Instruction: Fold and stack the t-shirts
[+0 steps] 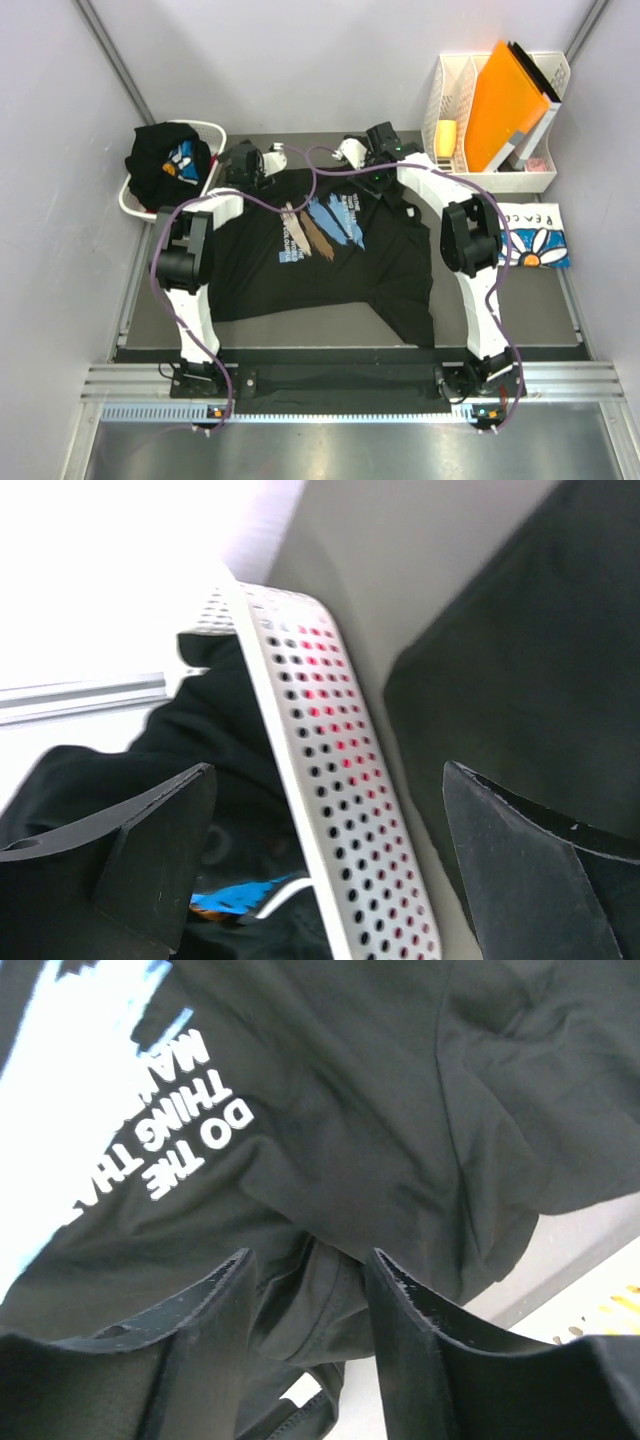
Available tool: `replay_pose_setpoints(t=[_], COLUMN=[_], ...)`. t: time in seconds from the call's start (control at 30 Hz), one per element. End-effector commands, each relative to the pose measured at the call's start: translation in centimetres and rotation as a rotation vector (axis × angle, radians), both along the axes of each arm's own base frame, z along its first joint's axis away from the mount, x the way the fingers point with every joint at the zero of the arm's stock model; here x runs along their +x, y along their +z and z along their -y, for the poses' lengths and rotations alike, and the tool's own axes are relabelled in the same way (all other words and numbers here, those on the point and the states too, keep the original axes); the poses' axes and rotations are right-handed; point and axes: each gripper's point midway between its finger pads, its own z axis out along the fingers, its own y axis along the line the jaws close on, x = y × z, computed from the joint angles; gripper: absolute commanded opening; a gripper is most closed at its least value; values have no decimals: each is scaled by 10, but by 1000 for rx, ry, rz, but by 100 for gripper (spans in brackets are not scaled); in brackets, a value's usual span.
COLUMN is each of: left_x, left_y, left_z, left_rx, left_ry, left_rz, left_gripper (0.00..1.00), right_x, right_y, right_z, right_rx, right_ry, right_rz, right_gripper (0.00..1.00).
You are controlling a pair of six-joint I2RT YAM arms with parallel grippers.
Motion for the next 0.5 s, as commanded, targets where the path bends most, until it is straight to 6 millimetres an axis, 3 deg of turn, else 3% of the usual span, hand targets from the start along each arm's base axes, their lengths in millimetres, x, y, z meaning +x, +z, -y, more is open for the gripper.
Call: replay_pose_setpoints(t=[0.0,0.17,0.47], left_x=[10,10,12], left_y=[19,8,-1], left_z=[-1,4,13], left_rx=[61,93,126], left_ry=[23,15,9], left_rz=[102,89,86], left_gripper=[99,99,99], right_x=[25,25,10], right_y=[12,18,18], right_z=[21,37,36], right_rx=[-11,-12,-11], right_ry=[-75,-107,-64], right_rz=[72,67,29], right_gripper=[47,43,38])
